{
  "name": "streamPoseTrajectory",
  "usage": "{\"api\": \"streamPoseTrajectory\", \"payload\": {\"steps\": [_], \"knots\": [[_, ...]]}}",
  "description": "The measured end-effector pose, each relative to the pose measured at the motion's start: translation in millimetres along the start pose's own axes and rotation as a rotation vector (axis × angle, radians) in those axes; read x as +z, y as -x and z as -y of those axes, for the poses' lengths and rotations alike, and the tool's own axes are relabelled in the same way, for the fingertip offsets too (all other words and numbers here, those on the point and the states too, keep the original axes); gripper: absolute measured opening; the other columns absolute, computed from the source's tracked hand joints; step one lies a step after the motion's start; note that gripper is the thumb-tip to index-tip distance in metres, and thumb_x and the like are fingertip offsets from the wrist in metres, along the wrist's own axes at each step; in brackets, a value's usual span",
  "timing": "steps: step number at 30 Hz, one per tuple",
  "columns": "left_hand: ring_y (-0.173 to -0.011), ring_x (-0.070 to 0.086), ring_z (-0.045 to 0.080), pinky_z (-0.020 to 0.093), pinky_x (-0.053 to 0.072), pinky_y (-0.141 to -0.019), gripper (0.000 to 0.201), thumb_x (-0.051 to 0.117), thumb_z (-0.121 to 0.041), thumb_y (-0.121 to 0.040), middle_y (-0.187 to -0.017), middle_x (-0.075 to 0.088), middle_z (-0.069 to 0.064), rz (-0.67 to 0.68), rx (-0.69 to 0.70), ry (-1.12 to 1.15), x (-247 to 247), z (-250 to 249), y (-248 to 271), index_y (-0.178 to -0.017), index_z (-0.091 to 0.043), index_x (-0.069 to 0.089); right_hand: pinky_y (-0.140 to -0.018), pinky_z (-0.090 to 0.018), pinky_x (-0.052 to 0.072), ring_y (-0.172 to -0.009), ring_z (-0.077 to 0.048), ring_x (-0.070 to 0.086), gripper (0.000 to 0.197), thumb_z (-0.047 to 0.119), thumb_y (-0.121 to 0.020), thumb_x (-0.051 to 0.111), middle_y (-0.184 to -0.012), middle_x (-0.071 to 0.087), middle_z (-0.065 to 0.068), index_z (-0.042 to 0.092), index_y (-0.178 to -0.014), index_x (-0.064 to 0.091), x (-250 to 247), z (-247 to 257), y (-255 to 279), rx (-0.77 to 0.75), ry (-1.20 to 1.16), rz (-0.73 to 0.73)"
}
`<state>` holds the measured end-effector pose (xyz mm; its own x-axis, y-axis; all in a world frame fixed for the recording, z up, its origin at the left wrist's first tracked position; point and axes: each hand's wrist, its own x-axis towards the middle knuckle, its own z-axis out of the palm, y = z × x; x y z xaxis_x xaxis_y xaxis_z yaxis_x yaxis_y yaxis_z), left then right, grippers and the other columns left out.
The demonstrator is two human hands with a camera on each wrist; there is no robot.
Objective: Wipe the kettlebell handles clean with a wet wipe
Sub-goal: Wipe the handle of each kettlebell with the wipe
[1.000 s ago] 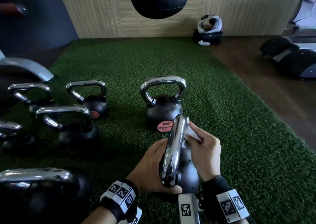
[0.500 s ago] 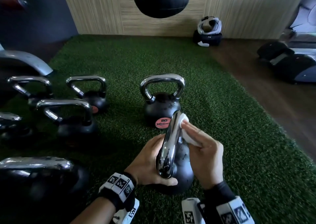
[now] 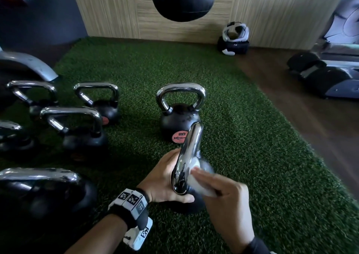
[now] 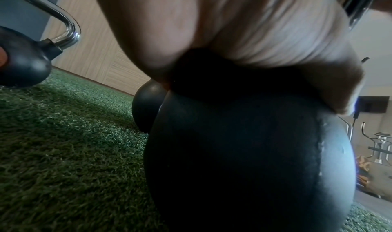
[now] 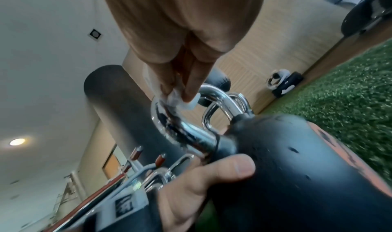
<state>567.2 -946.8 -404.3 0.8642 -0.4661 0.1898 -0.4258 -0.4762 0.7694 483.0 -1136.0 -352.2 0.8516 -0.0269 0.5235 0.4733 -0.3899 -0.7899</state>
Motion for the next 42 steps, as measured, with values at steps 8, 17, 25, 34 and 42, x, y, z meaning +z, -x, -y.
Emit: {"api": "streamPoseTrajectory", "payload": {"steps": [8,17,25,34,42], "knots": [[-0.117,0.057,0.019,0.057,0.046,-0.109,0.113,0.102,-0.04,-0.049,-0.123,0.055,-0.014,0.004,-0.033,0.118,3.0,0.2,1.6,-0.134,-0.064,0.032,-0.064,-0.019,0.059,-0.072,-0.011,0.078,0.021,0.001,-0.073,0.088,-0.08,0.081,0.008,0.021,-0.076,0.085,-13.9,-1.8,-7.5,0.269,-0.224,0.159],[-0.138,0.049,0.019,0.046,0.04,-0.117,0.123,0.1,-0.043,-0.046,-0.146,0.048,-0.005,-0.024,-0.06,0.062,2.3,-0.7,1.3,-0.131,-0.079,0.019,-0.067,-0.02,0.06,-0.073,-0.008,0.075,0.013,0.006,-0.08,0.086,-0.087,0.079,0.015,0.017,-0.087,0.082,-7.0,-21.9,-7.9,0.26,-0.041,0.253],[-0.135,0.051,0.021,0.047,0.038,-0.118,0.113,0.101,-0.036,-0.051,-0.136,0.038,-0.045,-0.057,0.06,-0.046,0.9,-7.7,0.4,-0.131,-0.071,0.029,-0.064,-0.006,0.043,-0.075,0.006,0.066,0.044,-0.004,-0.087,0.066,-0.081,0.07,0.028,0.04,-0.081,0.067,0.9,-16.0,-33.8,0.024,0.106,0.481],[-0.141,0.041,0.008,0.036,0.033,-0.121,0.12,0.1,-0.043,-0.048,-0.15,0.031,-0.033,-0.026,-0.004,-0.007,2.4,-0.8,2.6,-0.125,-0.082,0.017,-0.079,-0.028,0.06,-0.091,-0.014,0.077,0.014,0.018,-0.095,0.073,-0.099,0.081,0.007,0.023,-0.105,0.082,-9.3,-8.7,-38.6,0.291,-0.209,0.528],[-0.144,0.04,0.008,0.036,0.033,-0.122,0.128,0.101,-0.047,-0.048,-0.153,0.036,-0.016,-0.046,-0.03,0.047,7.2,14.9,2.9,-0.133,-0.079,0.011,-0.077,-0.023,0.056,-0.084,-0.012,0.074,0.018,0.005,-0.095,0.071,-0.09,0.081,0.004,0.018,-0.091,0.082,-3.7,-13.8,-41.4,0.345,-0.295,0.52]]}}
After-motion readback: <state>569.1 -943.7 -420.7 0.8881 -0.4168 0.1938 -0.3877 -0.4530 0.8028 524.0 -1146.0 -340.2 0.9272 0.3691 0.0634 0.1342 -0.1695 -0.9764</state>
